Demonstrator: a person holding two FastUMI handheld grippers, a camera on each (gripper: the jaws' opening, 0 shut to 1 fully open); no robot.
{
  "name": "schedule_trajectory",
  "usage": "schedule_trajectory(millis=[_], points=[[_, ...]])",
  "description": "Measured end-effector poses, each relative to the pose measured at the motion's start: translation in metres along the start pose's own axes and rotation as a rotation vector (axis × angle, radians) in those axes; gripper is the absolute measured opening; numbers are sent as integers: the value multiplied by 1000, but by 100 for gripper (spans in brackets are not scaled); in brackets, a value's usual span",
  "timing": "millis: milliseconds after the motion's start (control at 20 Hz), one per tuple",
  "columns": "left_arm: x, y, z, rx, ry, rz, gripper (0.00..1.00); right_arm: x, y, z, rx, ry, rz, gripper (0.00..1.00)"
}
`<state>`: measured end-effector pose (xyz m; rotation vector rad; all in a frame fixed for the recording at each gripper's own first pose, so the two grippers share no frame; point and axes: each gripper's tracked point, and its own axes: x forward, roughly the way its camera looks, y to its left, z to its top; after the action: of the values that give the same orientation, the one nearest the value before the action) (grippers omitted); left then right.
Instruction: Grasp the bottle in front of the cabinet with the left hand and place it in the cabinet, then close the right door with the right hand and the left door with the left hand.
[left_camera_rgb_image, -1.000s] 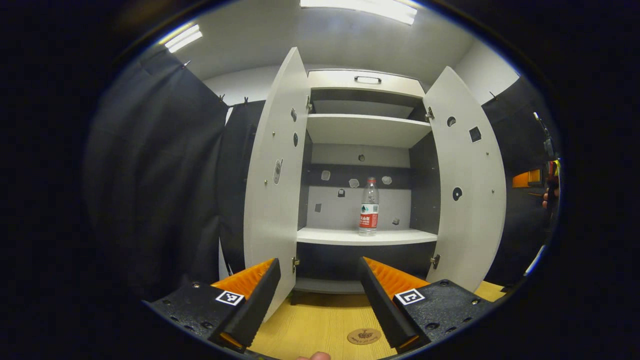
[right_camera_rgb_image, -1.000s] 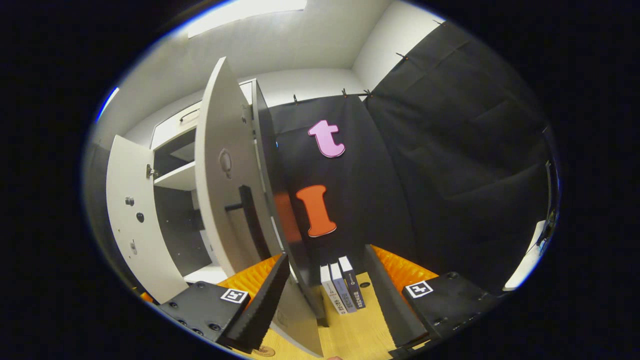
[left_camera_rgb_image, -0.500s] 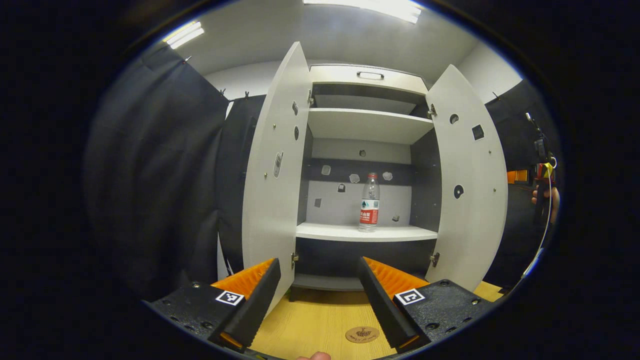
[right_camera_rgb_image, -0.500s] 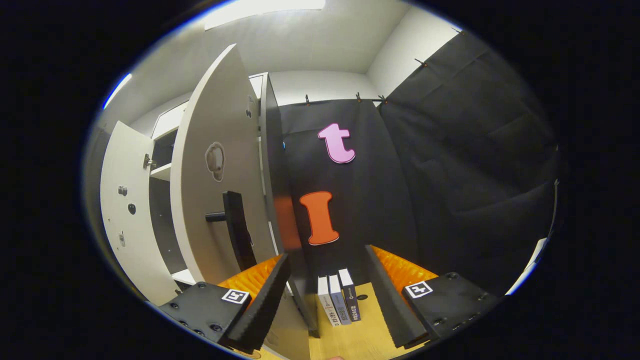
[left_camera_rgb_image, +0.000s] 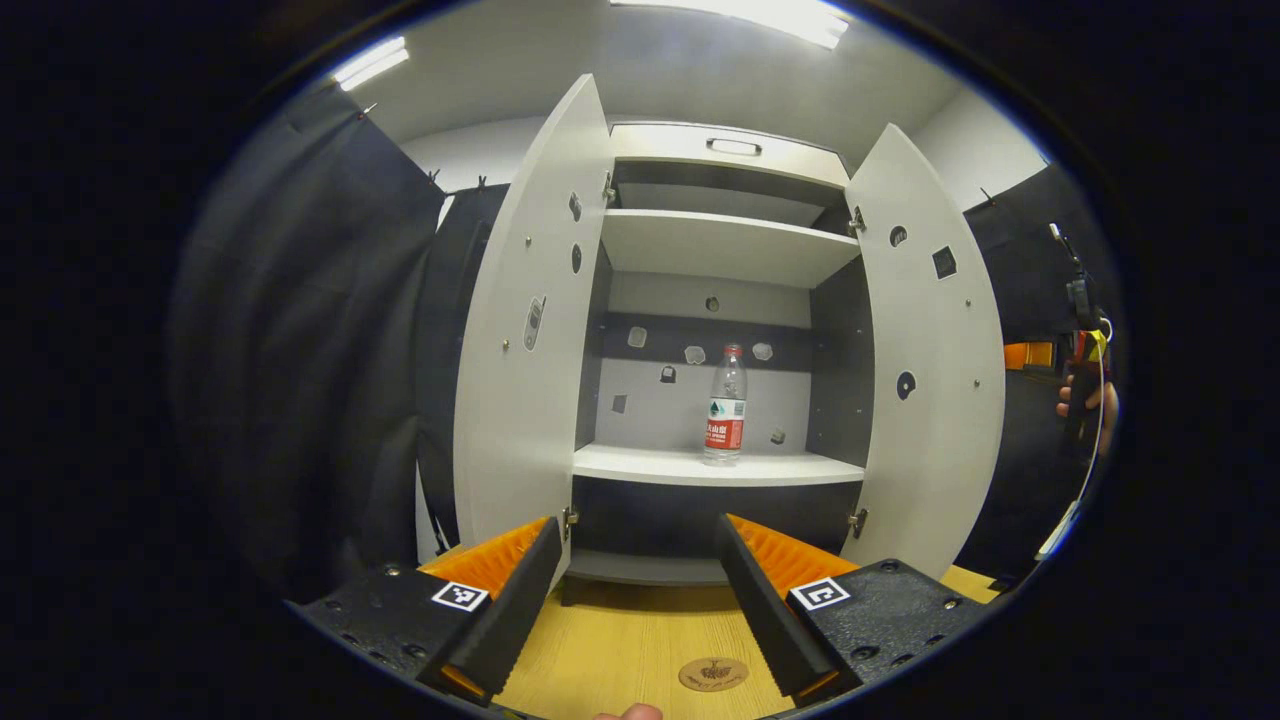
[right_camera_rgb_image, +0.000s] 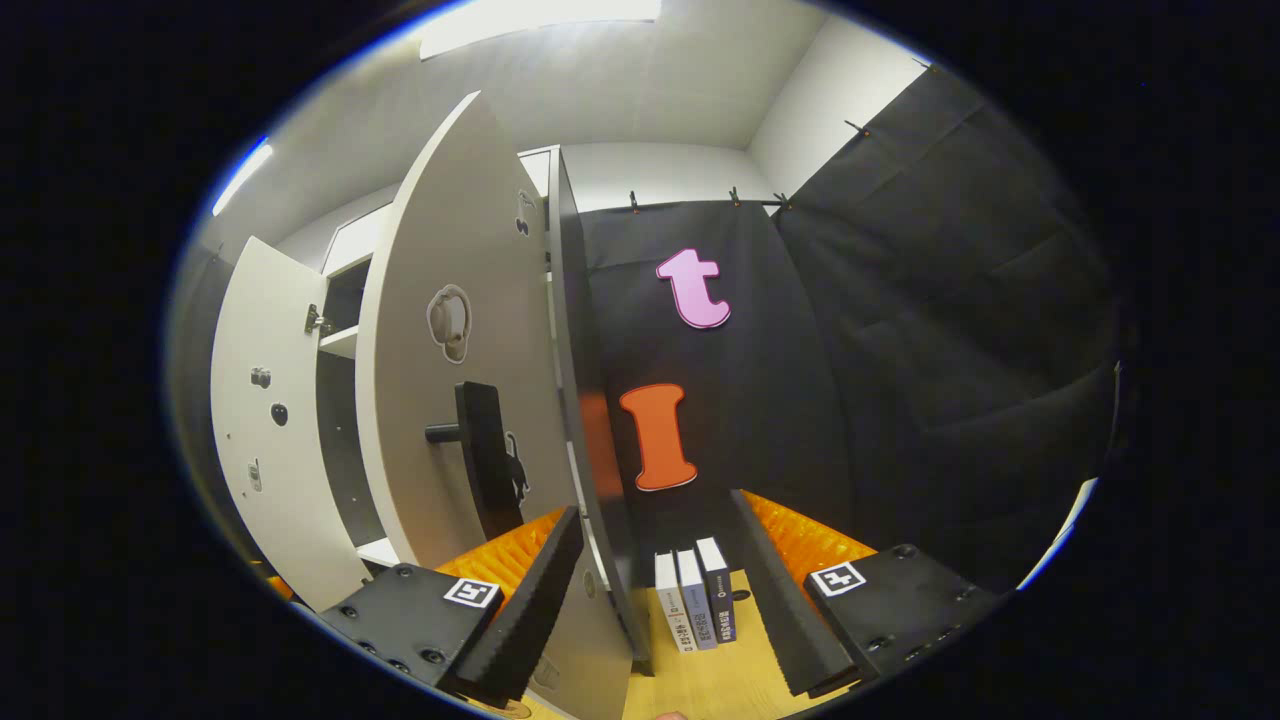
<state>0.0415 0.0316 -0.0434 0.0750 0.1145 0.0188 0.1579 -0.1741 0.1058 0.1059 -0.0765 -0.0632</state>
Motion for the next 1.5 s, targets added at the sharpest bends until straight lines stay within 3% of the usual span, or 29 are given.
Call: schedule_trajectory(millis=[350, 700, 750, 800, 850, 1150, 1500], points=[[9, -2, 3, -21, -3, -43, 95, 5, 58, -14, 24, 28, 78, 97], [4, 23, 0, -31, 9, -1, 95, 22, 108, -27, 24, 37, 152, 97], [2, 26, 2, -30, 3, 8, 95, 26, 118, -31, 29, 49, 176, 86], [0, 31, 4, -27, -1, 18, 95, 29, 129, -35, 38, 60, 201, 86], [-2, 35, 4, -26, -4, 28, 95, 32, 136, -38, 44, 63, 212, 97], [-18, 66, 12, -49, -38, 120, 94, 46, 161, -57, 68, 103, 245, 98], [-42, 132, 40, -38, -119, 319, 94, 67, 181, -73, 68, 115, 270, 98]])
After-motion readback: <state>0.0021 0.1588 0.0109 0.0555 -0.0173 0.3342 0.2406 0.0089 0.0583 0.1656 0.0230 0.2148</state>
